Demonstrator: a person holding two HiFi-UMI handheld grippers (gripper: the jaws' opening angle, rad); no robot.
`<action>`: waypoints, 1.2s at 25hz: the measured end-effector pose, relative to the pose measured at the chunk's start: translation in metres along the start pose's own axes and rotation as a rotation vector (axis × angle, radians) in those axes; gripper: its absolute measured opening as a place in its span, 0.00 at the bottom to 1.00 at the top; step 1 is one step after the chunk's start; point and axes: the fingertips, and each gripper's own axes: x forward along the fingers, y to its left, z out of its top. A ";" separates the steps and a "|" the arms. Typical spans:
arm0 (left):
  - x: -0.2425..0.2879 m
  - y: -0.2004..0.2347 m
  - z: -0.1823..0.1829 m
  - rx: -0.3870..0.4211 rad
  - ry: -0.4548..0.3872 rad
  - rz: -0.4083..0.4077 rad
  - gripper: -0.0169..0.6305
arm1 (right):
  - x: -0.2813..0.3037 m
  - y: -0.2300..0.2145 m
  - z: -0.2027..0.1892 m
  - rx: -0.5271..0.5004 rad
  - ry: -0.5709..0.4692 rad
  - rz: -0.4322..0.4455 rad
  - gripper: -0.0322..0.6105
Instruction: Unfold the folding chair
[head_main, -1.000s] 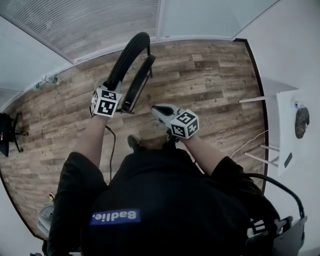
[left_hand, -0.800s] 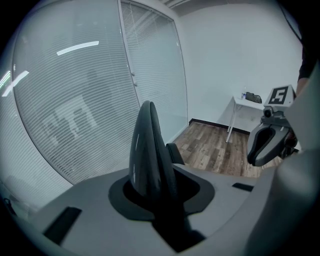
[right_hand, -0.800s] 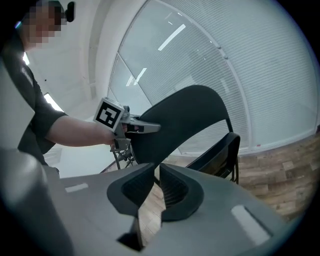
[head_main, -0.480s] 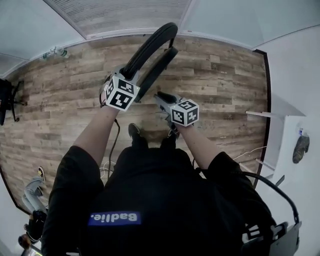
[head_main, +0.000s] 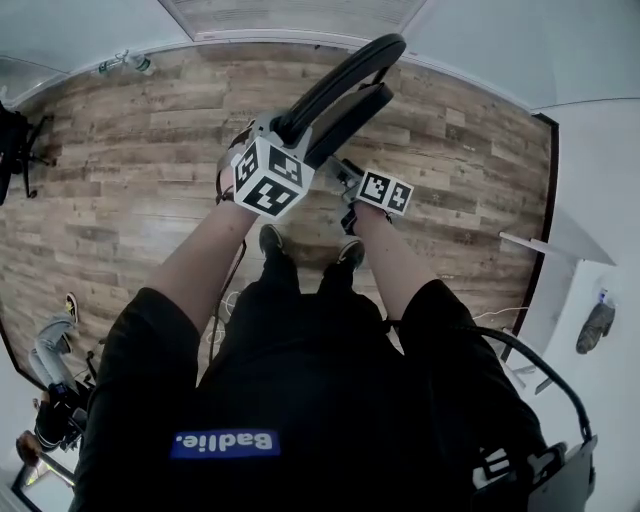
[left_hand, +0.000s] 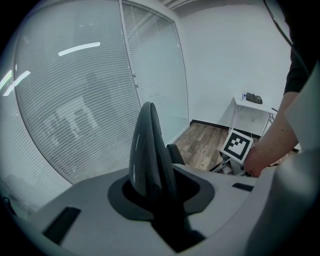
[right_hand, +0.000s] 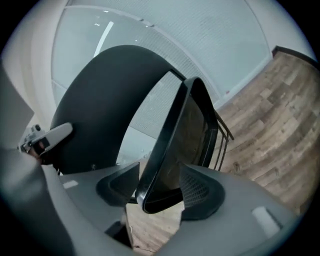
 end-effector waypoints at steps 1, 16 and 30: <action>0.000 0.000 -0.001 0.000 -0.001 0.000 0.16 | 0.007 -0.004 0.001 0.031 -0.009 -0.001 0.39; -0.004 -0.002 -0.008 0.005 -0.015 0.001 0.16 | 0.075 -0.008 0.010 0.129 -0.044 -0.010 0.42; 0.016 -0.009 -0.028 -0.080 -0.011 -0.064 0.17 | -0.001 -0.123 -0.033 0.355 -0.104 -0.118 0.34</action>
